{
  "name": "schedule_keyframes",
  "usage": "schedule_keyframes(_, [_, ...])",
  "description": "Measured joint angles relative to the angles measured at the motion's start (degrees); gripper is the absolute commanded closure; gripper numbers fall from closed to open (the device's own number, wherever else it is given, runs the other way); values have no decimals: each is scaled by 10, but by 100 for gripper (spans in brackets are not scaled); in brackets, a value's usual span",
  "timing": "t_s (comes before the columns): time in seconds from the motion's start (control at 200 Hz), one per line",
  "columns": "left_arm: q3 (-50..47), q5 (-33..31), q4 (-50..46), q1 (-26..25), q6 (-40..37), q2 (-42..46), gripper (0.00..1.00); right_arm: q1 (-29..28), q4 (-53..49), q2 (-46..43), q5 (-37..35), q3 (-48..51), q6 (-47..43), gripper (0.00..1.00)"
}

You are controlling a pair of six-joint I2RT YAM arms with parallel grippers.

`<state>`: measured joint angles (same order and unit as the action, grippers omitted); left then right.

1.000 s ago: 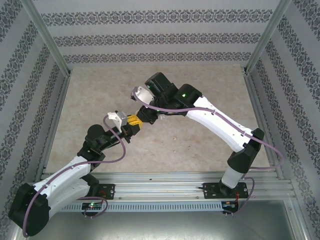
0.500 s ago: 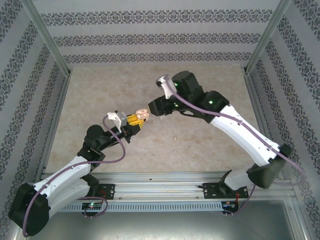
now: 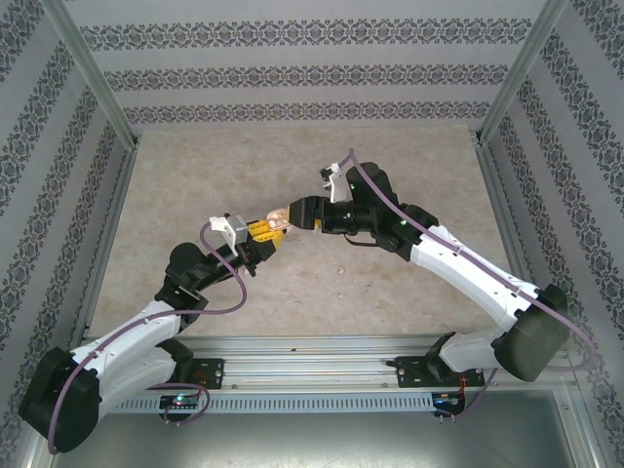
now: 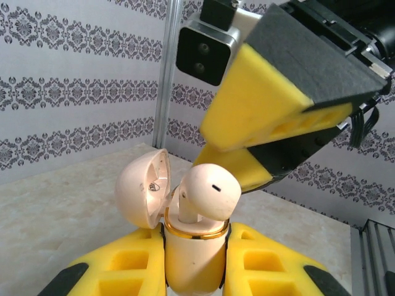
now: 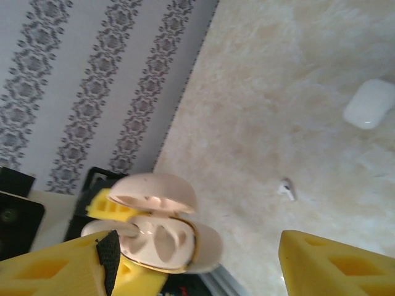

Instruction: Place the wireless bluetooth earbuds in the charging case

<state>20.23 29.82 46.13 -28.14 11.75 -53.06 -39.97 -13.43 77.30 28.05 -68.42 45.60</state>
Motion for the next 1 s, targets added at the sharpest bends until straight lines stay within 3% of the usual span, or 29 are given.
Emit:
schedule_keyframes(0.625, [0,-1,44,0,20,-9,100,0,109,13,63,36,86,33])
schedule_keyframes(0.819, [0,-2,61,0,25,-14,100,0,143,13,82,56,108,42])
schedule_keyframes(0.999, [0,-5,74,0,32,-21,100,1,171,13,92,66,132,67])
